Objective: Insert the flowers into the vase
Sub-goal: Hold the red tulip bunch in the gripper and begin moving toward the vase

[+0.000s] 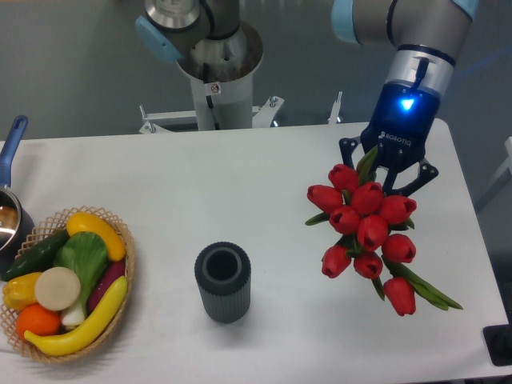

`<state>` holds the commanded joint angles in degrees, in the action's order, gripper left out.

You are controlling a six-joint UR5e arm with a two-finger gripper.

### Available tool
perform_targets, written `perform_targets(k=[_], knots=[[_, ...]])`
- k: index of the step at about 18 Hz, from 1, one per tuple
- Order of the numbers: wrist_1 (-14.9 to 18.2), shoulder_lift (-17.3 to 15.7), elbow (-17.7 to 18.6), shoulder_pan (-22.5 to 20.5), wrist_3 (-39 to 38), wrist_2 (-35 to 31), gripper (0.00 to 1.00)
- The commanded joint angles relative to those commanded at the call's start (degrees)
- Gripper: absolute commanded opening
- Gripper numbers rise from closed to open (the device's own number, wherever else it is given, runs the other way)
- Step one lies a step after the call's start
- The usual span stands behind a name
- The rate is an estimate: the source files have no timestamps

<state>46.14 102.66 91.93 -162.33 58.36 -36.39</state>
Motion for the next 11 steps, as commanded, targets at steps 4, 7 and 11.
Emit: perform_targets(k=[4,7,11], knots=[[-0.62,0.09,0.44,0.26,0.00,0.00,0.24],[-0.70,0.09,0.62,0.44,-0.09,0.18,0.24],[-1.14,0.52,0.53,0.79,0.09,1.31,0.24]])
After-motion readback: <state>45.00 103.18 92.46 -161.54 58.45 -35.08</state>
